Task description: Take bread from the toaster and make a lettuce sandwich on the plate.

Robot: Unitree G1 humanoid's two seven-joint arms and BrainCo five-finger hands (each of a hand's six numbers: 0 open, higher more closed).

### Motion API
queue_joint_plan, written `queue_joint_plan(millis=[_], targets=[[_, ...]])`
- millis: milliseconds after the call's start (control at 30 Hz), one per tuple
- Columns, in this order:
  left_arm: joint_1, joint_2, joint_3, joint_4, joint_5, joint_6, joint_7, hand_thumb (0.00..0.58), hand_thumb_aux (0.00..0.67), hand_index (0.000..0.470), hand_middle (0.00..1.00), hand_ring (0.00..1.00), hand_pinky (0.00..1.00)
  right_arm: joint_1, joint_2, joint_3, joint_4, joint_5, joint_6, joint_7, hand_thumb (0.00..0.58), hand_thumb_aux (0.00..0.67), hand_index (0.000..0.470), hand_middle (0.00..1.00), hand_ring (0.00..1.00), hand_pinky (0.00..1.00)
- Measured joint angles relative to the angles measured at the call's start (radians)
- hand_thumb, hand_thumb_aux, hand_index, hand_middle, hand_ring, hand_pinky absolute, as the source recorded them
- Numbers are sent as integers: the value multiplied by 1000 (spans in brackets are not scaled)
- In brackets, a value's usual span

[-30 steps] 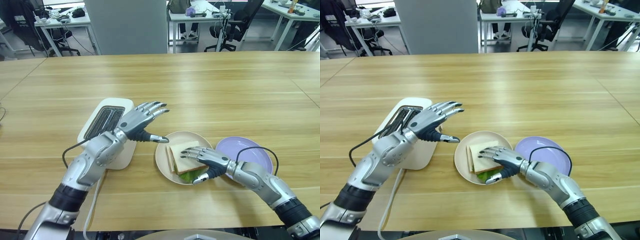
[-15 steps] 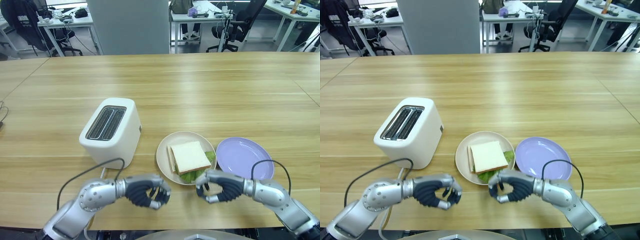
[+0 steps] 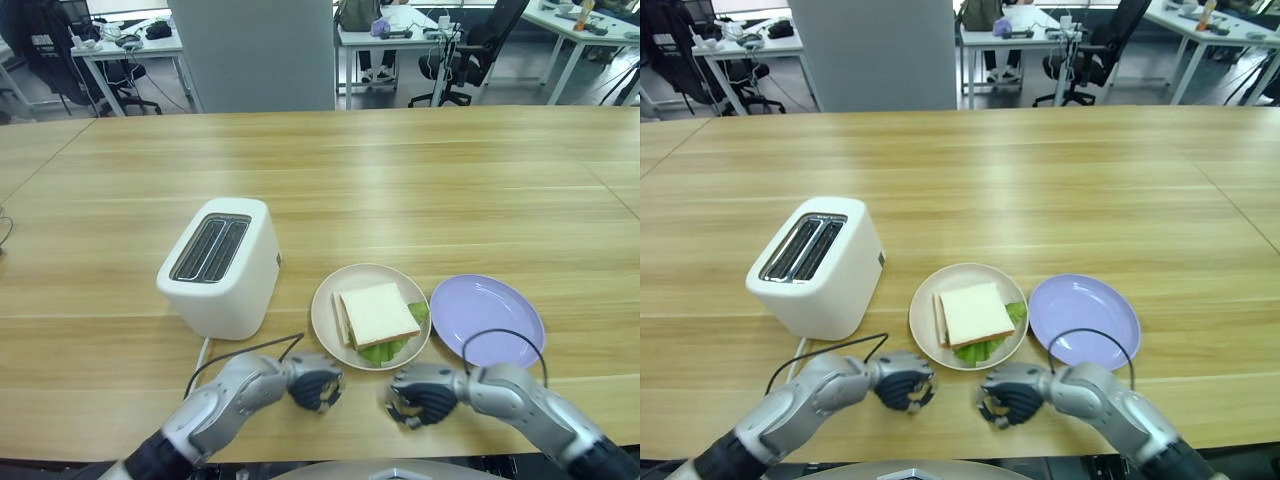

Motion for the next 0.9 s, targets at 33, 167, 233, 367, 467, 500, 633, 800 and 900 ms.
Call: queue_joint_plan(millis=[33,167,233,367,467,500,633,800,900], targets=[[-77,-34,-19,74,48,1,30,580,670,460,1000,1000,1000,-84,60,17,84,-54,6,-60,580,670,460,1000,1000,1000],[-308,-103,-58,353,249,71,224,580,670,460,1000,1000,1000,-356,215,64,402,-263,82,-390,580,670,460,1000,1000,1000],[-329,-103,-21,381,283,112,317,580,654,449,1000,1000,1000,-410,224,40,450,-291,86,-539,580,670,460,1000,1000,1000],[-284,-72,70,227,277,138,379,500,420,289,1000,1000,1000,-409,191,-25,421,-252,32,-674,580,670,460,1000,1000,1000],[-163,-36,126,71,246,136,379,18,11,7,827,827,827,-318,153,-81,308,-165,3,-663,532,478,328,788,788,788],[-130,-32,138,40,235,135,379,18,11,7,827,827,827,-292,149,-95,274,-135,2,-650,532,478,328,788,788,788],[-1,-32,209,-99,168,117,402,0,0,0,0,0,0,-164,140,-154,96,-19,-17,-610,0,0,0,0,0,0],[122,-127,323,-252,-16,10,532,0,0,0,0,0,0,-28,160,-288,-90,166,-40,-617,0,0,0,0,0,0],[183,-176,368,-287,-91,-73,628,0,0,0,0,0,0,20,197,-369,-173,248,-58,-643,0,0,0,0,0,0]])
